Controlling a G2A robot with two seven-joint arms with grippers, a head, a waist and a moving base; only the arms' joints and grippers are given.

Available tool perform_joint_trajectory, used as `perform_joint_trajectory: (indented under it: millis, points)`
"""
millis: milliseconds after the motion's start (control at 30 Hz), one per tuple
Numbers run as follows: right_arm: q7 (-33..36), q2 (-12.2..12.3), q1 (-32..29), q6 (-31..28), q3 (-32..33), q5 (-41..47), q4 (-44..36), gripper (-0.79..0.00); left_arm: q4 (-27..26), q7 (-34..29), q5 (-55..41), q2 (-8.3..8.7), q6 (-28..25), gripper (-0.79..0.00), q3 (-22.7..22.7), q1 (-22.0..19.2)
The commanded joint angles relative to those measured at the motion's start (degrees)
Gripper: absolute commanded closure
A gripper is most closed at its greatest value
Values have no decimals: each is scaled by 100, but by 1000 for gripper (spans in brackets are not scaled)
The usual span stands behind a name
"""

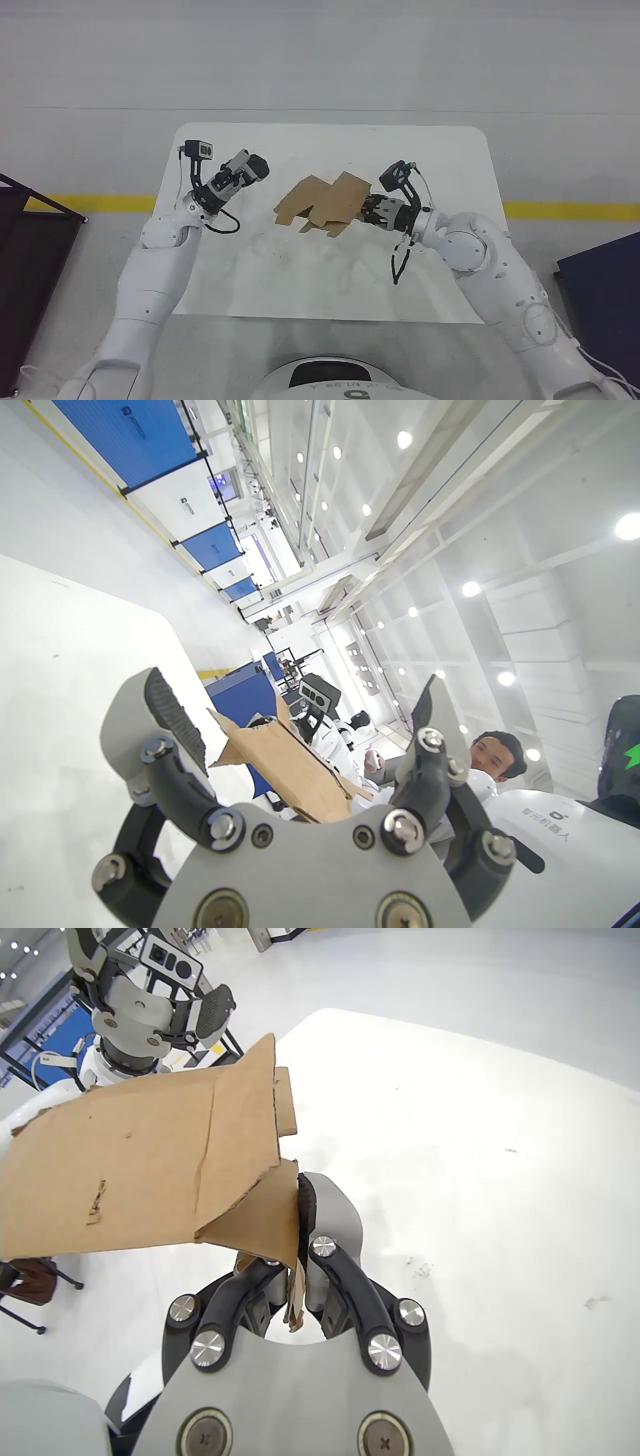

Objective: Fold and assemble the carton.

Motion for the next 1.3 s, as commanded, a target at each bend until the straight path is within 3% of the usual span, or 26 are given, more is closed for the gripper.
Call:
perform_joint_trajectory:
  millis: [0,200,333,500,833,1000,1133,1267]
  points:
    - [-108,-27,32,-32,-75,100,99,0,-216,183,320,33,-124,-785,-133,89]
    - [-63,-114,222,-313,-295,812,612,0,-941,1181,1901,134,-467,-785,-730,498]
    - [153,-191,492,-521,-484,1386,1091,0,-1458,1995,3449,183,-464,-785,-1178,883]
    - [212,-293,773,-571,-735,1600,1452,0,-1935,2666,5023,186,-394,-785,-1249,1269]
    - [208,-311,832,-636,-779,1579,1515,0,-1959,2723,5136,184,-380,-785,-1227,1311]
    - [99,-319,729,-353,-755,1627,1416,0,-2055,2729,5249,186,-346,-785,-1165,1330]
    - [131,-342,725,-281,-746,1930,1487,0,-2354,2603,6648,260,-621,-785,-1253,1255]
    - [212,-373,808,-241,-786,2057,1574,0,-2281,2751,7051,277,-1010,-785,-1063,1234]
